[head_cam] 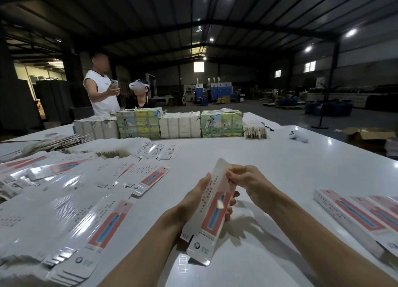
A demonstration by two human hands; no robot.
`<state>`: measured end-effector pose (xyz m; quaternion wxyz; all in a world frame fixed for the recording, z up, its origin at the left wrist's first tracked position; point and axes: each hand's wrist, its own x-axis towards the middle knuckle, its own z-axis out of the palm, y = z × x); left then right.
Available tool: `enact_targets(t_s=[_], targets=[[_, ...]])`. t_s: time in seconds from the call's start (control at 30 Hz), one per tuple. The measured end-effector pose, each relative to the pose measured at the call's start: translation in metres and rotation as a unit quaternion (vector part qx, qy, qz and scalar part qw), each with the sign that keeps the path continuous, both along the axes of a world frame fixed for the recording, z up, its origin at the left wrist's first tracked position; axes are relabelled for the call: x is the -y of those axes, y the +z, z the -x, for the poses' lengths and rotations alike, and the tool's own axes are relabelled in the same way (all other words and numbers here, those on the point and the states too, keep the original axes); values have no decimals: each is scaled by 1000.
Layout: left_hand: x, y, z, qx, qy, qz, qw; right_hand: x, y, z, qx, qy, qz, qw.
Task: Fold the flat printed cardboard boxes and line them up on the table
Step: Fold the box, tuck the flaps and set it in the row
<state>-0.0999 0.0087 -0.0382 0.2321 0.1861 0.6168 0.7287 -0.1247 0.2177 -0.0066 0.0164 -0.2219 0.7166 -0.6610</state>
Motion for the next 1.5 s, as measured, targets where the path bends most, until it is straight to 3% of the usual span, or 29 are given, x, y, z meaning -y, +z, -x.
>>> enact_targets(t_s=[0.13, 0.23, 0.37, 0.63, 0.8, 0.97, 1.17, 1.3, 1.4, 1.5], targets=[[3, -5, 3, 2, 5, 23, 1000, -3, 2, 1, -31, 10, -80, 996], [2, -6, 2, 19, -16, -13, 1000, 0, 6, -2, -63, -16, -136, 988], [1, -2, 3, 20, -45, -23, 999, -1, 7, -5, -40, 12, -56, 998], [-20, -3, 7, 199, -89, -142, 965, 6, 1, 4, 23, 29, 85, 996], [-11, -7, 11, 218, -47, -223, 949, 24, -11, -3, 40, 4, 103, 994], [-7, 0, 2, 186, 42, -242, 951, 37, -21, -5, 75, 13, 105, 992], [-19, -1, -12, 64, 193, -107, 973, 30, -16, -8, 14, -37, 53, 998], [-21, -4, -6, -81, 317, -22, 945, 28, -16, -7, -11, -46, 48, 998], [-22, -7, -6, -137, 315, 7, 939, 28, -15, -7, -21, -58, 41, 997], [-27, 0, -9, -76, 244, -38, 966, 25, -13, -9, -22, -59, 37, 997]])
